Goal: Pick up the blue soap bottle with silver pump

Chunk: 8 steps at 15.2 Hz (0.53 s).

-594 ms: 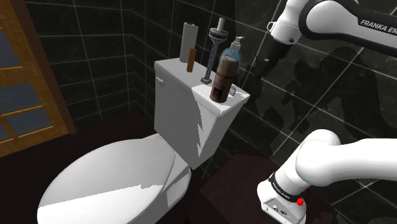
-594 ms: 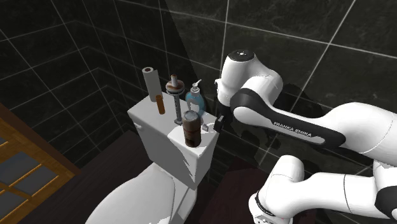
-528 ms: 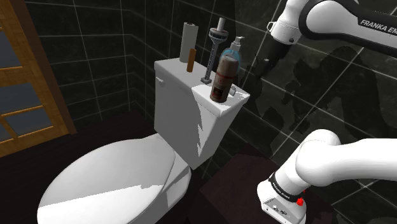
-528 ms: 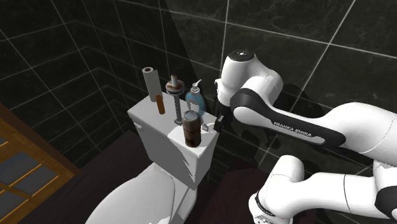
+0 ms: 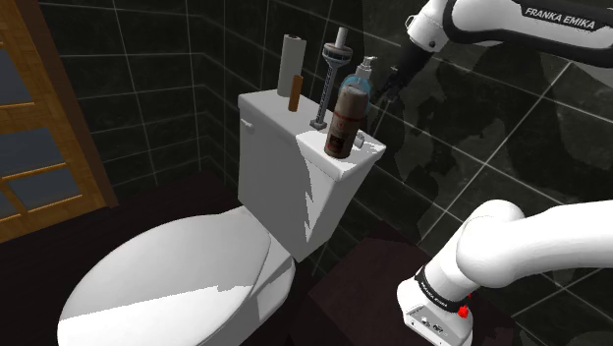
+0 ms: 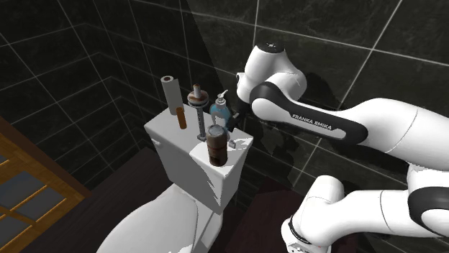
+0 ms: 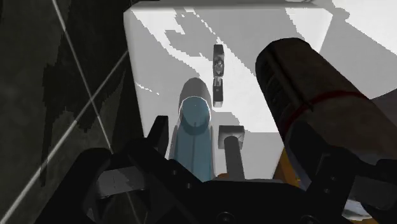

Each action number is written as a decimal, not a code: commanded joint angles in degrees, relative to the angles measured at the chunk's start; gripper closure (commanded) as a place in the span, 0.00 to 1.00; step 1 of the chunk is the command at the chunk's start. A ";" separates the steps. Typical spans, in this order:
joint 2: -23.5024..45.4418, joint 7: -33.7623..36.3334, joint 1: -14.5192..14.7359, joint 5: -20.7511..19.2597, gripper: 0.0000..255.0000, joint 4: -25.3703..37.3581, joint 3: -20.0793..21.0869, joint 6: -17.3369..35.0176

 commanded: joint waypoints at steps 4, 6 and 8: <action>6.55 -0.30 0.44 3.37 0.00 5.73 -3.30 7.70; 8.65 -0.60 0.69 4.79 0.00 7.78 -4.48 9.99; 8.35 -0.72 0.63 4.76 0.00 5.99 -4.54 11.48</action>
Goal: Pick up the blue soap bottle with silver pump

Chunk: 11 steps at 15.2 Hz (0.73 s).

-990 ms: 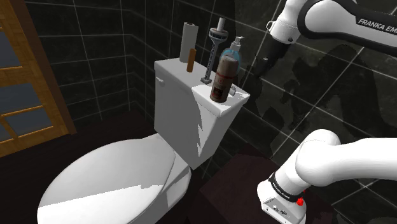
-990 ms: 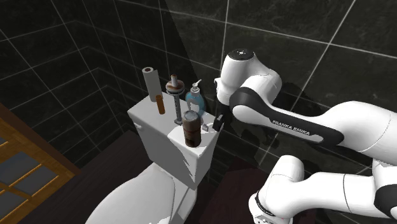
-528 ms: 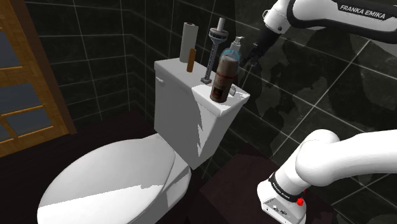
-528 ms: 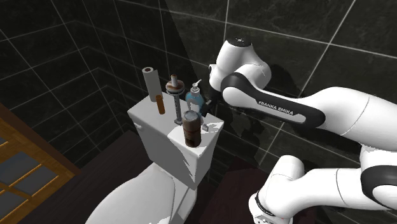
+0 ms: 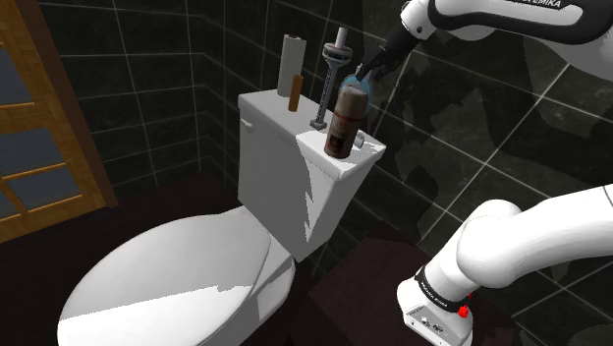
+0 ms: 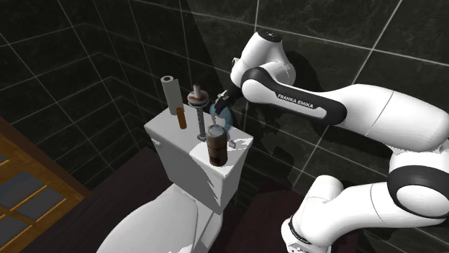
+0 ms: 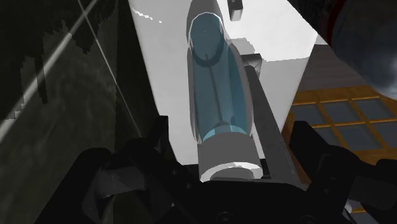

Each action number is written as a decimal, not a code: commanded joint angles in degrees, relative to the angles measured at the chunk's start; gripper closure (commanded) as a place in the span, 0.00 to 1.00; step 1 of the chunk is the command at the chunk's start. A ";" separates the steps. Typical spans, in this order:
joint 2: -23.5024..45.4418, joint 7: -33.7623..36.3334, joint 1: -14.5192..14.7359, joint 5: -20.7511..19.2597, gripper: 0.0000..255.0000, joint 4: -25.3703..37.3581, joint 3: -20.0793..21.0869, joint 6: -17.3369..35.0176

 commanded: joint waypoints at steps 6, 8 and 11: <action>-0.37 -0.46 -0.12 0.13 0.00 -5.00 -0.38 4.97; -0.48 -0.39 -0.13 0.12 1.00 -5.05 -0.32 4.91; -0.49 -0.36 -0.12 0.12 1.00 -5.05 -0.30 4.90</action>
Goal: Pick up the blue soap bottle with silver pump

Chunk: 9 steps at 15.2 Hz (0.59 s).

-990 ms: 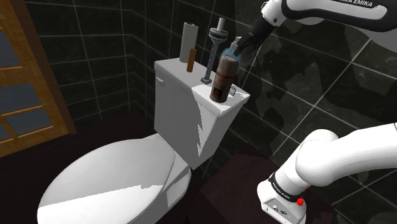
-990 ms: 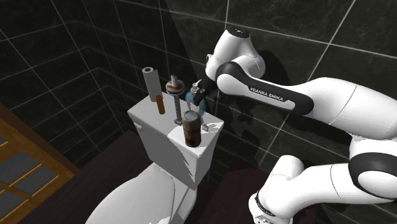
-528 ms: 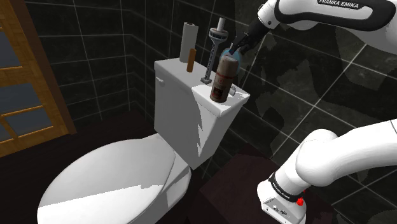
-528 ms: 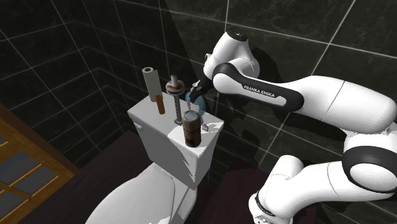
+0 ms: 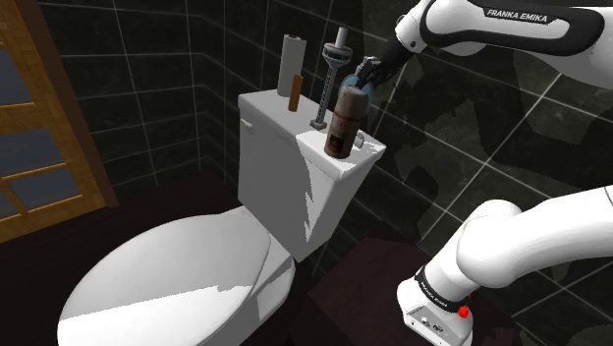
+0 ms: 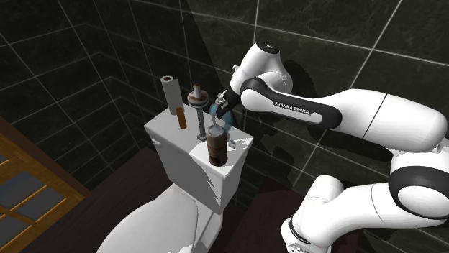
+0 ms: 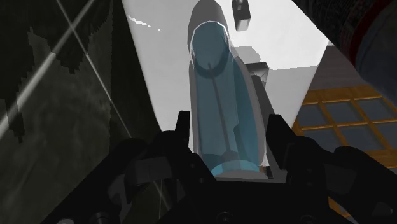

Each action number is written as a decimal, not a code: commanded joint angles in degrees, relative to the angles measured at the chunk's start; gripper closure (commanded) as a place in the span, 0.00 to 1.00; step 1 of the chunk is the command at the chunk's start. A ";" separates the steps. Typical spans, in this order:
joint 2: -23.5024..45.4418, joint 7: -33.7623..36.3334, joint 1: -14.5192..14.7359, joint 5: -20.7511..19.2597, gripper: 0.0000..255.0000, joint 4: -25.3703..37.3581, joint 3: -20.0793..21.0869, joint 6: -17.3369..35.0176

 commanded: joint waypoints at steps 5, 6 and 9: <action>0.08 0.02 0.02 0.03 1.00 -0.07 0.01 -0.01; 0.19 -0.08 0.02 0.04 1.00 -0.01 -0.08 0.04; 0.46 0.12 0.09 0.06 1.00 2.50 0.03 -2.21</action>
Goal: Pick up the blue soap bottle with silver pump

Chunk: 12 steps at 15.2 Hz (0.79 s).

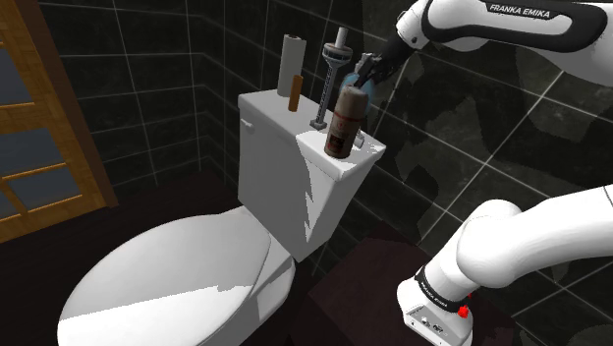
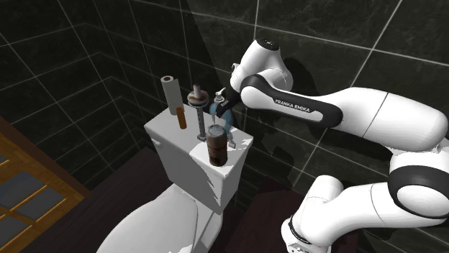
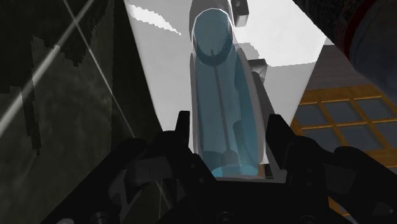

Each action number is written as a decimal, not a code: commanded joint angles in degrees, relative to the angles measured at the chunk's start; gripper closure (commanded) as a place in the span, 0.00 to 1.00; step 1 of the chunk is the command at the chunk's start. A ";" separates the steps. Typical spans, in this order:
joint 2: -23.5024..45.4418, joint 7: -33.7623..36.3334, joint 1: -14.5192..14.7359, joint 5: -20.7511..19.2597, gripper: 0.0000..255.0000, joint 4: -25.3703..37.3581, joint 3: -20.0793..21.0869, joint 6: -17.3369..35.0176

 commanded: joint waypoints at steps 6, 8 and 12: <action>0.96 0.39 0.20 0.10 1.00 6.28 0.17 -5.32; 1.34 0.50 0.27 0.15 1.00 8.14 0.21 -6.80; 2.24 0.68 0.41 0.26 1.00 12.01 0.25 -9.78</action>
